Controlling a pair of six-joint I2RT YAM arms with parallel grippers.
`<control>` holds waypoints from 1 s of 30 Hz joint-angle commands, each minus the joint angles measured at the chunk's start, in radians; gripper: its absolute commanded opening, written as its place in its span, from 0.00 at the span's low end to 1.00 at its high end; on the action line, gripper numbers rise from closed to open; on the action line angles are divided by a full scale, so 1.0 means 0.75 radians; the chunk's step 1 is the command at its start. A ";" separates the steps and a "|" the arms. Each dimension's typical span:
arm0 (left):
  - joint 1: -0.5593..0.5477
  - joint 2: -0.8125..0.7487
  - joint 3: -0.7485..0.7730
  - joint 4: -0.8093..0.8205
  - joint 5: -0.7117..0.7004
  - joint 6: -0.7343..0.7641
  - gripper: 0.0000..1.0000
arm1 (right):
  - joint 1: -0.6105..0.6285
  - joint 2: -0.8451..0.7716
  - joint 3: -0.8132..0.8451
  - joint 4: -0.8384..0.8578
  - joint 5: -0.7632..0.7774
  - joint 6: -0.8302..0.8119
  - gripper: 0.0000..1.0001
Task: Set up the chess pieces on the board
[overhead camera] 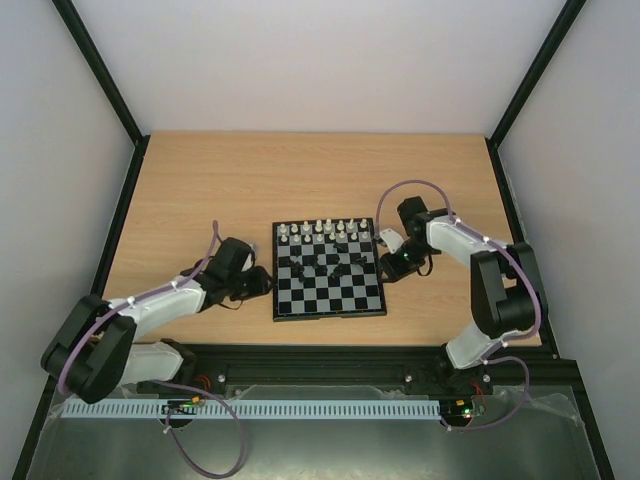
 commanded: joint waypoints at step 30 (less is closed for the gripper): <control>-0.130 0.297 0.666 -0.514 -0.329 0.535 0.40 | -0.074 -0.733 -0.252 0.352 -0.290 0.056 0.51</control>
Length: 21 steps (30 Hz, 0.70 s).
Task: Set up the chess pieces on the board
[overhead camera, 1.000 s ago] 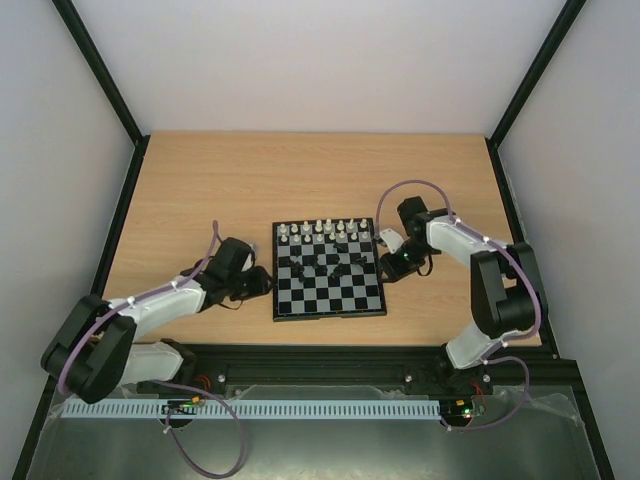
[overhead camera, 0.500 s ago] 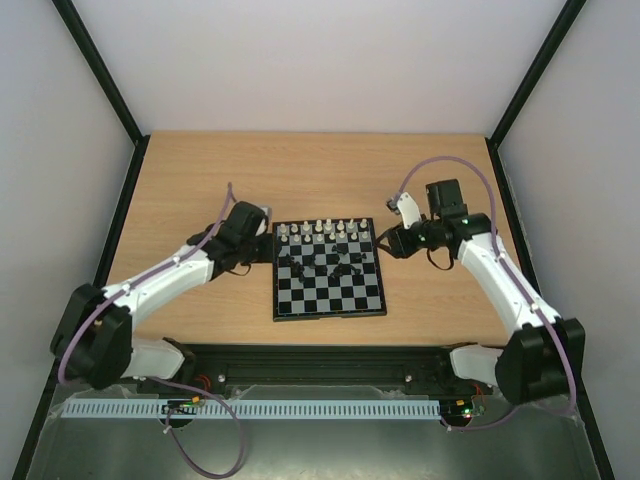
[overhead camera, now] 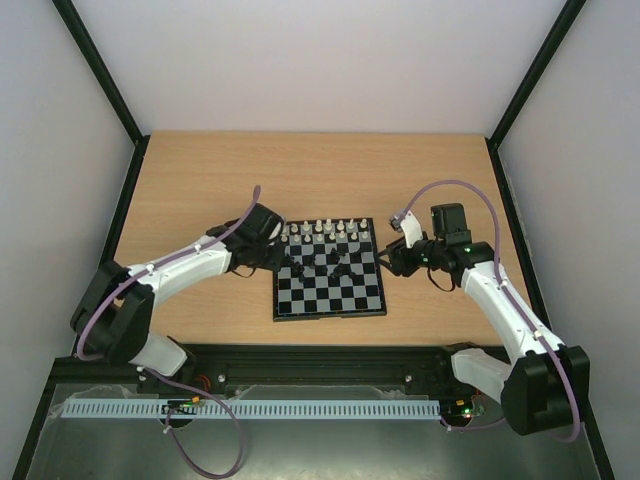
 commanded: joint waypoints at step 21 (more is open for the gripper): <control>-0.080 0.238 0.162 0.016 -0.049 -0.037 0.35 | -0.005 0.022 -0.010 0.015 -0.010 -0.057 0.52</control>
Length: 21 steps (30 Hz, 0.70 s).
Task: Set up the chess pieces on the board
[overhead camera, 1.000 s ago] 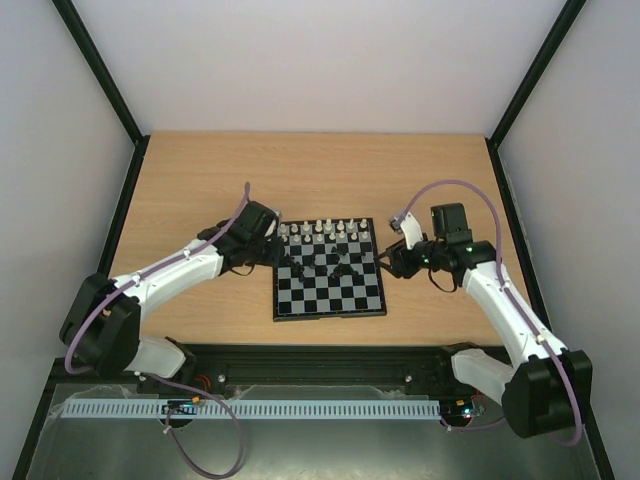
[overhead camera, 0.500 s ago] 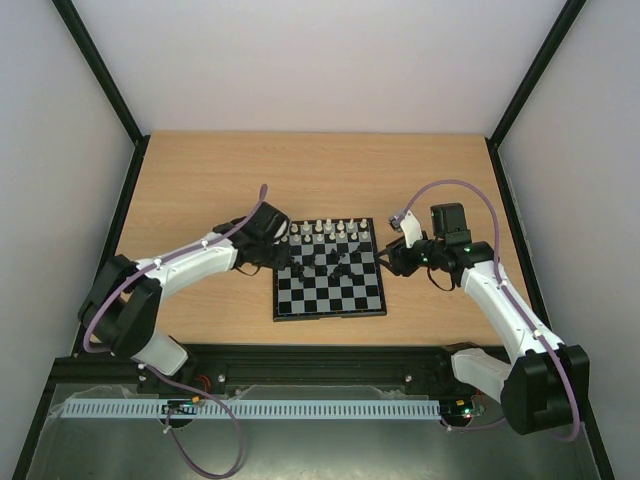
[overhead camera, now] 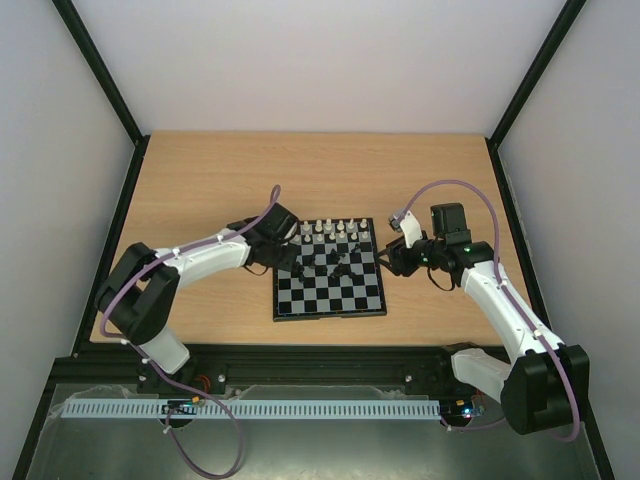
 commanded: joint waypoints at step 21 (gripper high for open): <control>-0.040 0.090 0.072 -0.013 -0.139 -0.037 0.13 | -0.004 0.017 -0.016 -0.003 -0.005 -0.033 0.52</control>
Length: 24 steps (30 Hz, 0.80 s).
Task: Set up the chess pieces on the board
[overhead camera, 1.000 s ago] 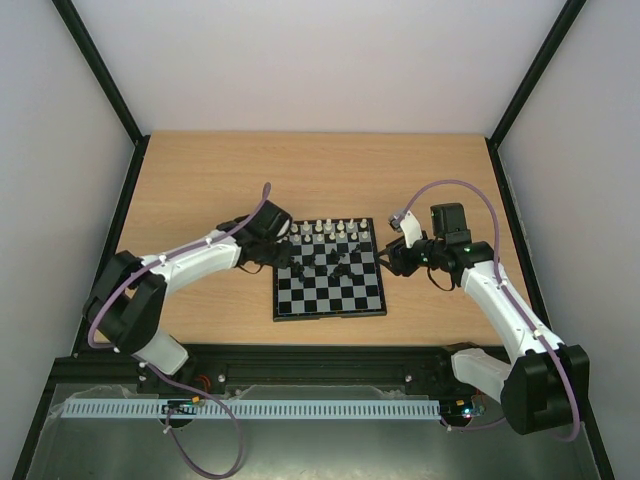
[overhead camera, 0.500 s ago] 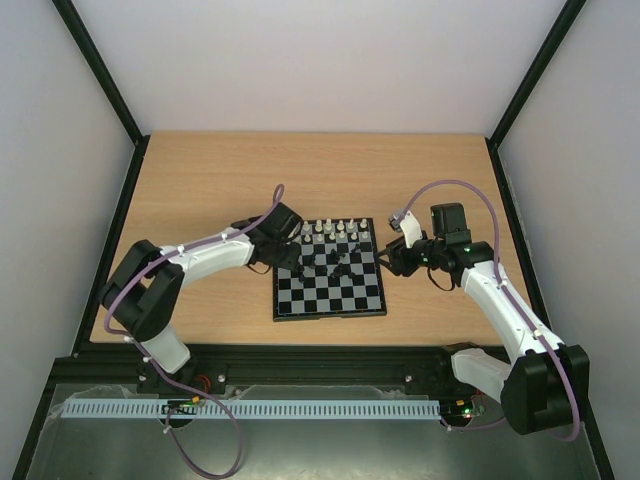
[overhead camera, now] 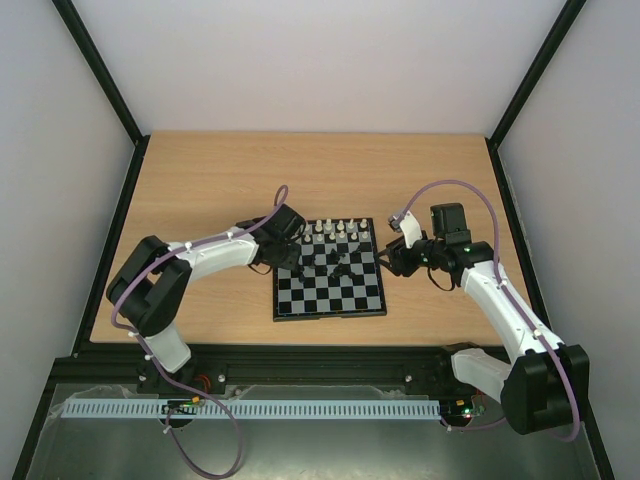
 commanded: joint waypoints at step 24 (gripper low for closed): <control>-0.158 -0.467 -0.254 -0.192 -0.002 -0.102 0.09 | -0.003 0.043 -0.013 -0.004 -0.013 -0.018 0.52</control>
